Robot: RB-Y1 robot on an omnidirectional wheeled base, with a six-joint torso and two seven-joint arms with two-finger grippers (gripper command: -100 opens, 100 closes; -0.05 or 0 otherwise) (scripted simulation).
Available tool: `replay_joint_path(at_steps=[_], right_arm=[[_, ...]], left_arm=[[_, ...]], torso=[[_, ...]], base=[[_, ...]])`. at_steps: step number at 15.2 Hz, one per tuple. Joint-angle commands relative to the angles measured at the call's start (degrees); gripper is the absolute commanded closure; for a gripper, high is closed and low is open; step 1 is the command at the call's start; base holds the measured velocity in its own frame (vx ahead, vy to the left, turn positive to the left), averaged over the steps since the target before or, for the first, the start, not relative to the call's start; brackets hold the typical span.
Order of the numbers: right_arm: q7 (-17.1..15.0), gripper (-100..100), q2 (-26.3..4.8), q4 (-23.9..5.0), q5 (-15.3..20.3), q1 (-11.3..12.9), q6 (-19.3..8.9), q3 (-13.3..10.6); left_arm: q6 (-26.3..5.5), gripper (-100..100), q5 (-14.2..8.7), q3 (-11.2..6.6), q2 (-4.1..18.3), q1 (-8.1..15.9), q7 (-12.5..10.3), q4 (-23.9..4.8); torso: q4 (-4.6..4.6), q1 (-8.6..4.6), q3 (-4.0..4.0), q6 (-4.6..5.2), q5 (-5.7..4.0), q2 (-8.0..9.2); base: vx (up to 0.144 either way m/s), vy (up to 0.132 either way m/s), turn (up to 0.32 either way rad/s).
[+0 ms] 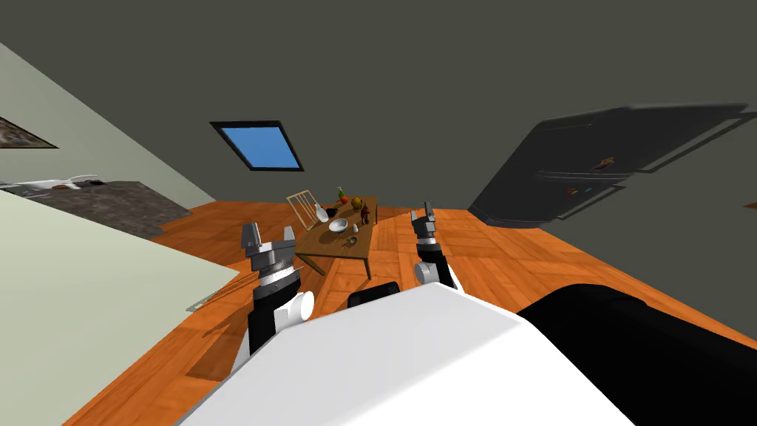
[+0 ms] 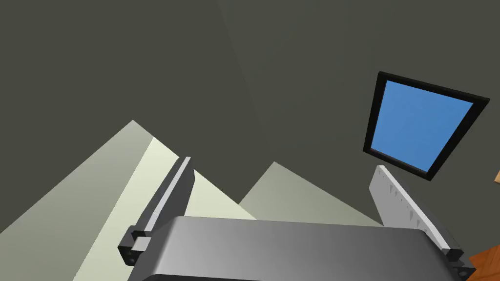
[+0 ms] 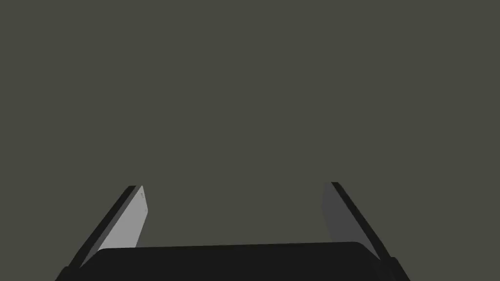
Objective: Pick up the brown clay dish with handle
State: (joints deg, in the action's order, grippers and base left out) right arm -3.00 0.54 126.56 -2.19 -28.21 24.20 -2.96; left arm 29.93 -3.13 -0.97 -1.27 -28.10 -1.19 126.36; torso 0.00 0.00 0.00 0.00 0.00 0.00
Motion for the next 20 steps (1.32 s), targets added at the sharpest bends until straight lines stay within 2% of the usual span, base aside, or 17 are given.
replay_joint_path(at_steps=[1, 2, 3, 5, 6, 8, 9, 10, 11, 12, 15, 18, 20], right_arm=[[0.0, 0, 0.0, 0.0, 0.0, 0.0, 0.0, 0.0], [0.0, 0, 0.0, 0.0, 0.0, 0.0, 0.0, 0.0], [0.0, 0, 0.0, 0.0, 0.0, 0.0, 0.0, 0.0], [0.0, 0, 0.0, 0.0, 0.0, 0.0, 0.0, 0.0], [0.0, 0, 0.0, 0.0, 0.0, 0.0, 0.0, 0.0], [0.0, 0, 0.0, 0.0, 0.0, 0.0, 0.0, 0.0], [0.0, 0, 0.0, 0.0, 0.0, 0.0, 0.0, 0.0], [0.0, 0, 0.0, 0.0, 0.0, 0.0, 0.0, 0.0], [0.0, 0, 0.0, 0.0, 0.0, 0.0, 0.0, 0.0], [0.0, 0, 0.0, 0.0, 0.0, 0.0, 0.0, 0.0], [0.0, 0, 0.0, 0.0, 0.0, 0.0, 0.0, 0.0], [0.0, 0, 0.0, 0.0, 0.0, 0.0, 0.0, 0.0], [0.0, 0, 0.0, 0.0, 0.0, 0.0, 0.0, 0.0]], left_arm=[[-0.7, -100, -0.2, -0.18, 2.3, 0.2, 0.3, -0.4], [-1.5, -100, -0.4, -0.37, 3.7, 0.3, 0.6, -0.9], [-1.5, -100, -0.4, -0.37, 3.9, 0.3, 0.6, -0.9], [-3.6, -100, -1.1, -0.91, 7.0, 0.8, 1.5, -2.2], [-3.6, -100, -1.1, -0.91, 7.2, 0.8, 1.5, -2.2], [-6.7, -100, -2.0, -1.65, 10.2, 1.4, 2.7, -4.1], [-6.7, -100, -2.0, -1.65, 10.2, 1.4, 2.7, -4.1], [-8.1, -100, -2.6, -2.09, 11.6, 1.7, 3.4, -5.2], [-8.5, -100, -2.6, -2.09, 11.6, 1.7, 3.4, -5.2], [-9.9, -100, -3.2, -2.57, 12.9, 2.1, 4.3, -6.4], [-12.6, -100, -3.8, -3.08, 14.1, 2.5, 5.1, -7.8], [-16.2, -100, -5.2, -4.22, 16.5, 3.5, 7.0, -10.7], [-17.3, -100, -5.2, -4.22, 16.5, 3.5, 7.0, -10.7]], torso=[[0.00, 0.00, 0.00, 0.00, 0.00, 0.00], [0.00, -0.03, 0.00, 0.01, 0.00, -0.01], [0.00, -0.09, -0.01, 0.01, -0.02, -0.01], [-0.01, -0.18, -0.02, 0.01, -0.04, -0.03], [-0.01, -0.25, -0.02, 0.01, -0.05, -0.04], [-0.02, -0.31, -0.04, 0.01, -0.06, -0.06], [-0.02, -0.34, -0.05, 0.02, -0.07, -0.08], [-0.02, -0.37, -0.05, 0.01, -0.08, -0.08], [-0.02, -0.40, -0.05, 0.01, -0.08, -0.09], [-0.02, -0.39, -0.05, 0.01, -0.09, -0.09], [-0.03, -0.39, -0.08, 0.01, -0.08, -0.13], [-0.03, -0.40, -0.08, 0.01, -0.09, -0.13], [-0.04, -0.43, -0.10, 0.02, -0.09, -0.17]], base=[[0.003, -0.016, -0.018], [0.004, -0.042, -0.036], [0.007, -0.047, -0.021], [0.009, -0.066, -0.031], [0.012, -0.079, -0.035], [0.019, -0.086, -0.046], [0.016, -0.095, -0.046], [0.020, -0.101, -0.056], [0.023, -0.093, -0.039], [0.030, -0.088, -0.048], [0.028, -0.089, -0.045], [0.031, -0.100, -0.053], [0.036, -0.083, -0.031]])
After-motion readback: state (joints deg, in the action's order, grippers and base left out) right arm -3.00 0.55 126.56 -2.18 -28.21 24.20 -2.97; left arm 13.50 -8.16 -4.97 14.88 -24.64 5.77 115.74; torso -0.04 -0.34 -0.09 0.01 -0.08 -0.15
